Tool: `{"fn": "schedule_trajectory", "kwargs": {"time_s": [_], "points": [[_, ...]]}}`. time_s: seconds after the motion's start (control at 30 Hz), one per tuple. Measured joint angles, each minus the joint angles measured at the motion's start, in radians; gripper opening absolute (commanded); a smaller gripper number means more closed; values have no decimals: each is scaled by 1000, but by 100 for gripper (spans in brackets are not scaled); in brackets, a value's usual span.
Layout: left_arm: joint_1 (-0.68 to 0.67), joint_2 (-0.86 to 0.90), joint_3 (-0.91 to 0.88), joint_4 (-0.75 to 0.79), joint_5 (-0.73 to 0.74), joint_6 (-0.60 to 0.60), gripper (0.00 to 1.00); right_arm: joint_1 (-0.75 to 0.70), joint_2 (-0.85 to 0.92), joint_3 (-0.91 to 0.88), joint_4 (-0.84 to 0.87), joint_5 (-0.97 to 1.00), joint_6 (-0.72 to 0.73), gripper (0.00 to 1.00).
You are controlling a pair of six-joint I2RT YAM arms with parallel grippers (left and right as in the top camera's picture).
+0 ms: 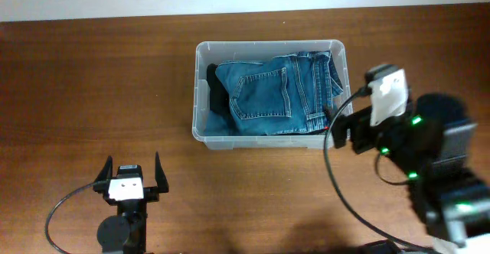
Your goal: Pack container
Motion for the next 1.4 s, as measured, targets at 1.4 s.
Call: {"fn": "schedule_trajectory", "kwargs": {"time_s": [1.4], "points": [[0, 0, 0, 0, 0, 1, 100, -151, -470, -1082, 671, -50, -32, 98]]}}
